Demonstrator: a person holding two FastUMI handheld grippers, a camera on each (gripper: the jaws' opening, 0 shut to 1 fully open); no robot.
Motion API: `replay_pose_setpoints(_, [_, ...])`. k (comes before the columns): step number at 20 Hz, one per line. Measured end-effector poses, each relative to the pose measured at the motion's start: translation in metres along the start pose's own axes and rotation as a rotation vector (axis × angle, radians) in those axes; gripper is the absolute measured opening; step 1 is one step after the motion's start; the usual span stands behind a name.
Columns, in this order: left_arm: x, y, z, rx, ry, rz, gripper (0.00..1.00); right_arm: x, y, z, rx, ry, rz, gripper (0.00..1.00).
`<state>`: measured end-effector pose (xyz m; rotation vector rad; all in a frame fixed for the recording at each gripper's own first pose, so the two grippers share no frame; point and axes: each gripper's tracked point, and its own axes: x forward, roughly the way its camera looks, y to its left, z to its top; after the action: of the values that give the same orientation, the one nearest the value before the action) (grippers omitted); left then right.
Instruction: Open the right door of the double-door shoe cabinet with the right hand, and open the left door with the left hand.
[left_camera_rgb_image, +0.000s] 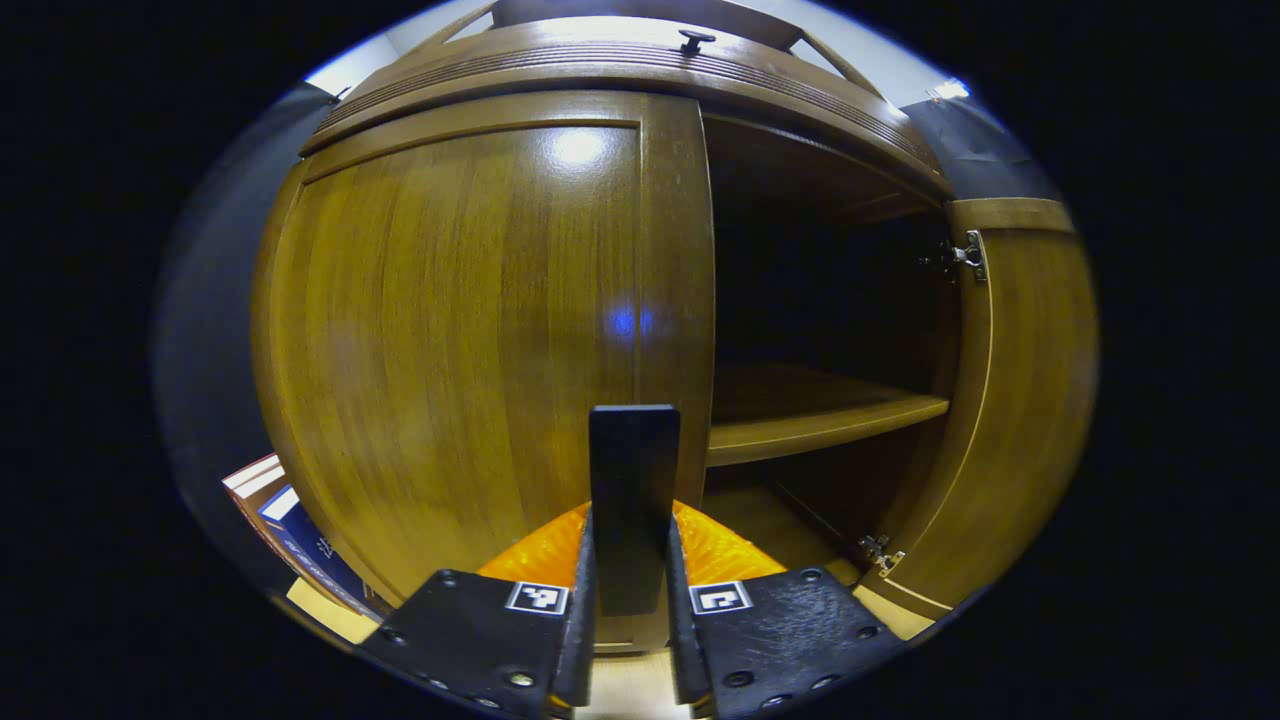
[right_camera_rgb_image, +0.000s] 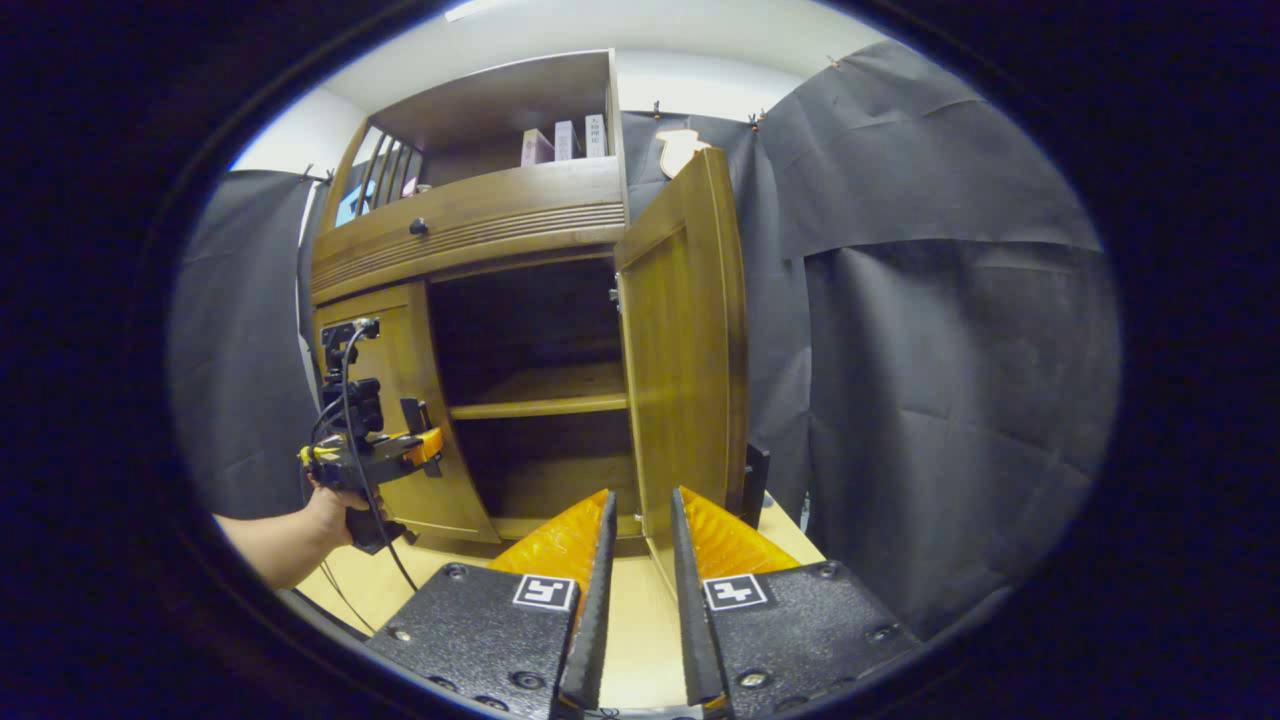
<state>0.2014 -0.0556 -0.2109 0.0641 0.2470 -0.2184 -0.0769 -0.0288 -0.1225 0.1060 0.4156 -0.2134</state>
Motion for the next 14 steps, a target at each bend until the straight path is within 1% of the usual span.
replay_pose_setpoints(1, [-0.004, 0.001, 0.000, 0.005, 0.009, -0.001, 0.30, 0.000, 0.002, 0.000, -0.002, 0.001, 0.006, 0.34])
replay_pose_setpoints(2, [-0.004, 0.001, 0.000, 0.009, 0.009, 0.000, 0.29, 0.001, 0.004, 0.000, -0.006, 0.002, 0.007, 0.35])
replay_pose_setpoints(4, [-0.006, 0.001, 0.000, 0.008, 0.024, 0.005, 0.29, 0.002, 0.009, -0.002, -0.014, 0.000, 0.005, 0.43])
replay_pose_setpoints(5, [-0.007, 0.001, -0.001, 0.008, 0.030, 0.008, 0.38, 0.002, 0.012, -0.003, -0.017, -0.001, 0.007, 0.46])
replay_pose_setpoints(6, [-0.008, 0.002, -0.001, 0.010, 0.035, 0.011, 0.29, 0.003, 0.013, -0.005, -0.020, 0.000, 0.012, 0.53])
replay_pose_setpoints(7, [-0.008, 0.002, -0.002, 0.011, 0.040, 0.015, 0.29, 0.002, 0.014, -0.006, -0.024, 0.002, 0.016, 0.55])
replay_pose_setpoints(8, [-0.010, 0.002, -0.002, 0.012, 0.046, 0.020, 0.29, 0.003, 0.014, -0.009, -0.029, 0.003, 0.019, 0.59])
replay_pose_setpoints(9, [-0.012, 0.003, -0.003, 0.014, 0.050, 0.026, 0.38, 0.002, 0.012, -0.009, -0.032, 0.005, 0.021, 0.57])
replay_pose_setpoints(14, [-0.032, 0.004, -0.007, 0.010, 0.070, 0.049, 0.38, 0.004, 0.006, -0.010, -0.034, 0.010, 0.043, 0.58])
